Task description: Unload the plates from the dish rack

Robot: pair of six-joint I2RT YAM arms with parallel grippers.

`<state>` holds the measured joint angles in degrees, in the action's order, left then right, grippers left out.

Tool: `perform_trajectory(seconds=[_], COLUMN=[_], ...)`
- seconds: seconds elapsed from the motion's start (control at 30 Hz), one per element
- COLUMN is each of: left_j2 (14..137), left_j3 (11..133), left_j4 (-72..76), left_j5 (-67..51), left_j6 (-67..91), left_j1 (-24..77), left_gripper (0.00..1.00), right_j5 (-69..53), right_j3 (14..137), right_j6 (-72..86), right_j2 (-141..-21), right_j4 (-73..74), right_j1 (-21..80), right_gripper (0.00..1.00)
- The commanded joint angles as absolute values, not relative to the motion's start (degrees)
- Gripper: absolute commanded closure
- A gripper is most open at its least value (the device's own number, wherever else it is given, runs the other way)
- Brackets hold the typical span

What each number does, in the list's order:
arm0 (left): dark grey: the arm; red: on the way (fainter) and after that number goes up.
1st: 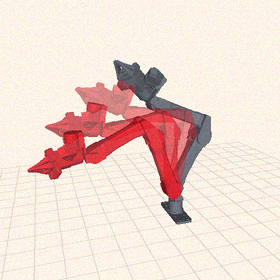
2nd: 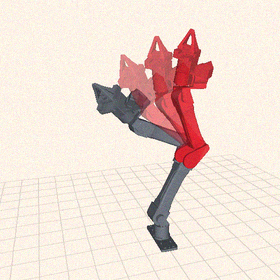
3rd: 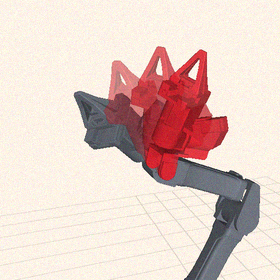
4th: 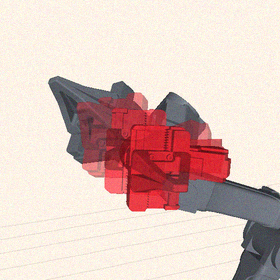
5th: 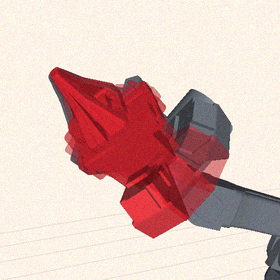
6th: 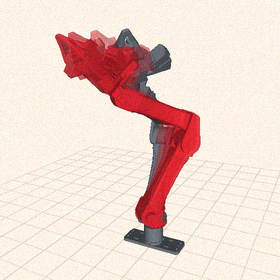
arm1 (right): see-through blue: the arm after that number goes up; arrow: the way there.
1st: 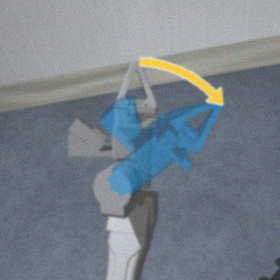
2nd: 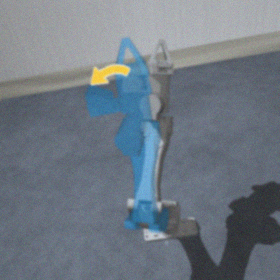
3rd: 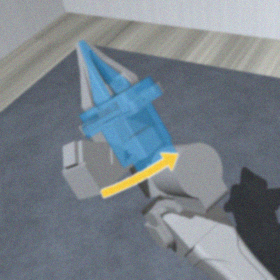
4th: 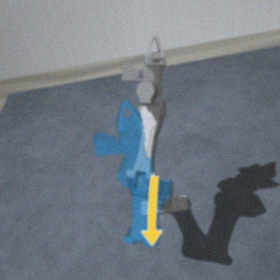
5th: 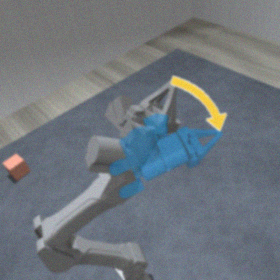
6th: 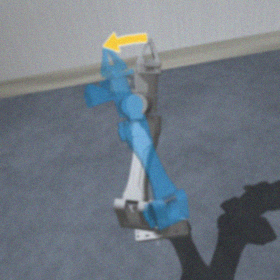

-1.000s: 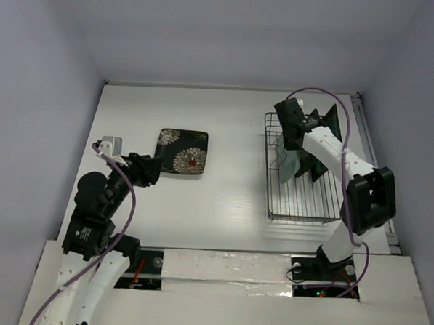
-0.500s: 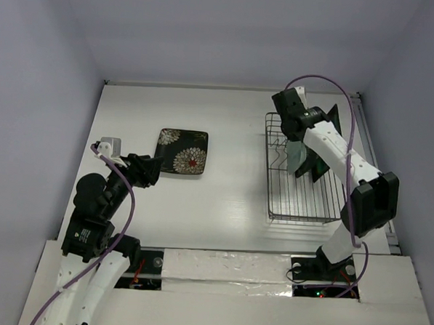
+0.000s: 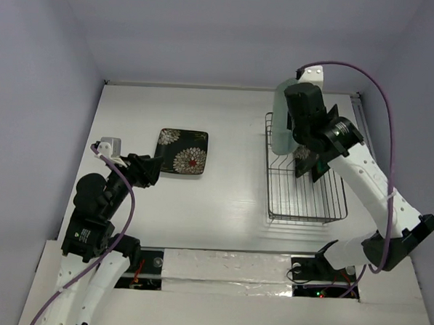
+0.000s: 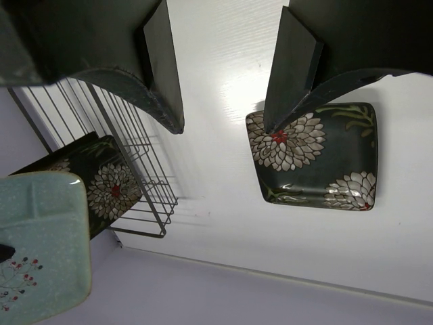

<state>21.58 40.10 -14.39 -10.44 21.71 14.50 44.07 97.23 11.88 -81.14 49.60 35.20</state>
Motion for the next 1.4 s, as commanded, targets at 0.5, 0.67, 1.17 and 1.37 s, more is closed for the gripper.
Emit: perform_trajectory(seconds=[0.5,0.67,1.17,1.37], left_j2=[22.1,22.2,22.5,22.7], left_j3=[40.2,40.3,40.2,40.1], left_j4=[-11.9,-11.9,-12.0,-12.0], left_j5=[-11.0,-11.1,-10.8,-10.8], left_j6=[21.9,21.9,22.0,22.0], left_j1=[14.2,14.2,14.2,14.2], left_gripper=[0.53,0.53,0.53,0.53], right_j5=[27.0,23.7,21.9,26.0], right_j3=[72.0,68.0,65.9,65.8], right_j6=[37.9,39.5,38.0,35.4], right_j2=[-90.4,-93.6,-99.8,-101.8], right_j4=[8.2,5.3,7.5,12.8], right_j1=[44.9,44.9,44.9,44.3], right_gripper=[1.0,1.0,1.0,0.8])
